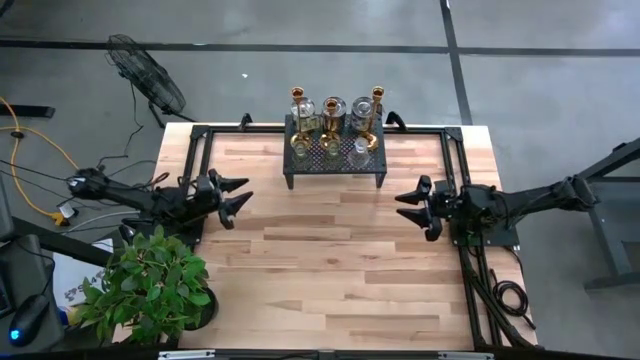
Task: Stock candles on shelf
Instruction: Return to Home Position
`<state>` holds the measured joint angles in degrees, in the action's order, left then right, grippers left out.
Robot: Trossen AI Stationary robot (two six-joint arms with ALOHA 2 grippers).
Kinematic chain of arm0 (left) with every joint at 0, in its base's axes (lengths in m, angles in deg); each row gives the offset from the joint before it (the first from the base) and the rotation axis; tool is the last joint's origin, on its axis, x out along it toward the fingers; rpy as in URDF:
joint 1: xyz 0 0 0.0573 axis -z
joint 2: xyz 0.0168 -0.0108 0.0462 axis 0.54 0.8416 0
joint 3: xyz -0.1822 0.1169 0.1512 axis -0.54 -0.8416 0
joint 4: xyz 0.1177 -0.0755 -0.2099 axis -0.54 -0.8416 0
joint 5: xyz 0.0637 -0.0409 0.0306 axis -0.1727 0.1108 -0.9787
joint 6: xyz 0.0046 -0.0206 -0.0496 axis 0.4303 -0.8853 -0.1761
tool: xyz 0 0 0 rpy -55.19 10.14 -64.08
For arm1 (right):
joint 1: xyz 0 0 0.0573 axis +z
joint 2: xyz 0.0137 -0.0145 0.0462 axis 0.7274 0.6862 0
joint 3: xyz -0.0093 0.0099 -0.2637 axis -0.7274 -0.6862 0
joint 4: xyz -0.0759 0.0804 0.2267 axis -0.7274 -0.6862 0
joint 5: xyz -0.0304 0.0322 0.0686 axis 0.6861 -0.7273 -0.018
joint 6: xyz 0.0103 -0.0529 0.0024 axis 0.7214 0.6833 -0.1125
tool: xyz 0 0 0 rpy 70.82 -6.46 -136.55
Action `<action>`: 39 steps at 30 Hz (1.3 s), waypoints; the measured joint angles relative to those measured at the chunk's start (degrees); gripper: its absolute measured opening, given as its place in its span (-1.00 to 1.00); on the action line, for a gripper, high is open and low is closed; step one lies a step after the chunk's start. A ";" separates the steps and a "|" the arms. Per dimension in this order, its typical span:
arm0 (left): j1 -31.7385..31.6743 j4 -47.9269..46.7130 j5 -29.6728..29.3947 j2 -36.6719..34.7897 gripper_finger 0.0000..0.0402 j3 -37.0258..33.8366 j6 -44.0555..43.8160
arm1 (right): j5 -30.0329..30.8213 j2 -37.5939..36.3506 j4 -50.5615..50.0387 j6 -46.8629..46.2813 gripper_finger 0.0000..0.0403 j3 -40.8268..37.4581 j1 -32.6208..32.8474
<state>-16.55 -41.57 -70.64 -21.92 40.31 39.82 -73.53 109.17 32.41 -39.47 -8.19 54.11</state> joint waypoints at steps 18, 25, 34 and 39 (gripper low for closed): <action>0.00 -1.12 0.04 -4.01 0.09 -4.31 -2.77 | 0.71 -0.12 8.24 0.39 -0.01 -6.49 0.02; 0.00 -3.95 0.67 -4.01 0.09 -4.37 -3.15 | 0.49 -0.12 3.28 -1.61 -0.01 -6.50 0.02; 0.00 -5.15 8.21 -4.01 0.09 -4.46 -3.06 | 0.35 -0.22 3.29 -1.39 -0.01 -6.51 0.02; 0.02 -8.70 11.69 -3.99 0.09 -4.48 -1.73 | 0.31 -0.22 1.79 -1.37 -0.01 -6.54 0.04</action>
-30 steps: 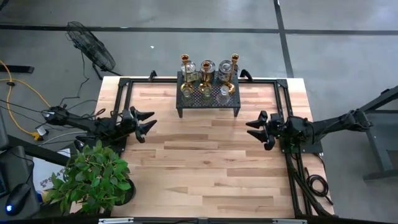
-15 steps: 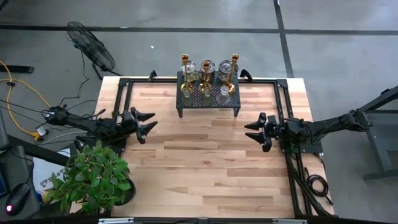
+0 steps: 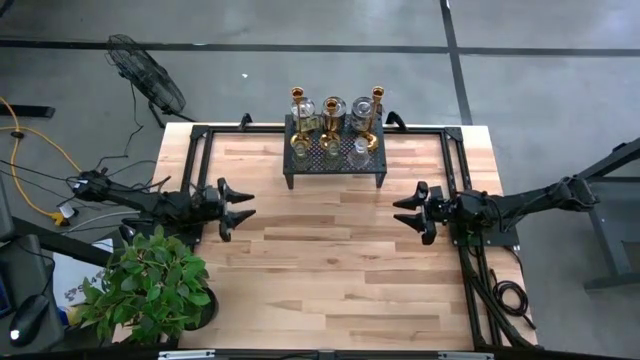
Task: Stock candles on shelf
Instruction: Return to Home Position
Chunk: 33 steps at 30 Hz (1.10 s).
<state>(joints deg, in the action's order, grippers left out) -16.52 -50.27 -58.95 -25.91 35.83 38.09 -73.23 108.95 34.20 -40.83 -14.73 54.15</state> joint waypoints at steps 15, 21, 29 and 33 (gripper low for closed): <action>-0.02 -2.58 1.00 0.00 0.09 0.00 1.73 | 0.05 0.00 -4.18 -1.11 -0.01 -0.02 0.00; -0.02 -2.57 1.00 0.00 0.09 0.00 1.71 | 0.03 0.00 -4.16 -1.16 -0.01 -0.04 0.00; -0.02 -2.56 1.03 0.00 0.09 0.00 1.71 | 0.03 0.00 -4.15 -1.17 -0.01 -0.04 0.00; 0.00 -2.55 1.01 0.00 0.09 0.00 1.71 | 0.03 0.00 -4.13 -1.18 -0.01 -0.04 0.00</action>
